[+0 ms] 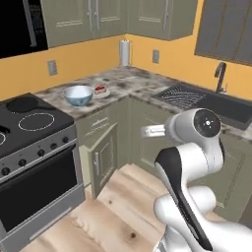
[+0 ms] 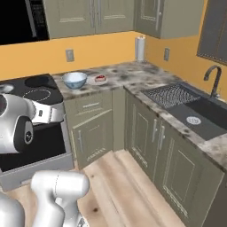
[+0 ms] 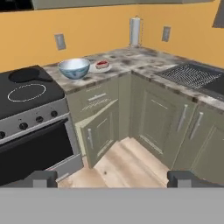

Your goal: Place one of the steaks on the plate and the other in the bowl. Then place the bowl in the fridge.

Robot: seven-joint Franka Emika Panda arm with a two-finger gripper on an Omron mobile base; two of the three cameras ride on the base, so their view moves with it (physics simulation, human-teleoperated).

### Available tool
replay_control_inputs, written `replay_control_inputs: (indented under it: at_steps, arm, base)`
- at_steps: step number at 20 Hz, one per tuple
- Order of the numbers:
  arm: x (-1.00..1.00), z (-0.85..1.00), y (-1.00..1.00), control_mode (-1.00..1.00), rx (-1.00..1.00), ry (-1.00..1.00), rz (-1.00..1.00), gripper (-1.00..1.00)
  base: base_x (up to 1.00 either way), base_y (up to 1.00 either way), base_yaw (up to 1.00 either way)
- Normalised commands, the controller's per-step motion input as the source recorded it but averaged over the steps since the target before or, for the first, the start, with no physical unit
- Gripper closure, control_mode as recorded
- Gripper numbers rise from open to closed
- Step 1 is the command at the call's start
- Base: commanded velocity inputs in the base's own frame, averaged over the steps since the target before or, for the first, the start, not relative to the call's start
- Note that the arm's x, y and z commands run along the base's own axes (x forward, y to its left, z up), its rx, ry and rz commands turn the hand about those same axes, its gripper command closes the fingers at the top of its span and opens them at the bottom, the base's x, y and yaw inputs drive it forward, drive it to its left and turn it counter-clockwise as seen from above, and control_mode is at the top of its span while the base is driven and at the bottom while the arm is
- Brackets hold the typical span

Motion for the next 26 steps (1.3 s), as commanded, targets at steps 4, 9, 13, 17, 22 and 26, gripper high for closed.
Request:
replay_control_inputs:
  at_steps: [4, 9, 13, 17, 22, 26]
  arm:
    - [0.0, 0.0, 0.0, 1.0, 0.0, 0.0, 0.0, -1.0]
    - [0.0, 0.0, 0.0, 1.0, 0.0, 0.0, 0.0, -1.0]
    - [0.0, 0.0, 0.0, 1.0, 0.0, 0.0, 0.0, -1.0]
    - [0.0, 0.0, 0.0, 1.0, 0.0, 0.0, 0.0, -1.0]
    - [0.0, 0.0, 0.0, 1.0, 0.0, 0.0, 0.0, -1.0]
    - [0.0, 0.0, 0.0, 1.0, 0.0, 0.0, 0.0, -1.0]
  base:
    - [1.0, 0.06, 0.5]
    - [1.0, -0.23, 0.52]
    - [1.0, -0.61, 0.42]
    - [0.96, -0.22, 0.39]
    - [0.84, -0.18, 0.36]
    - [0.44, -0.98, 0.19]
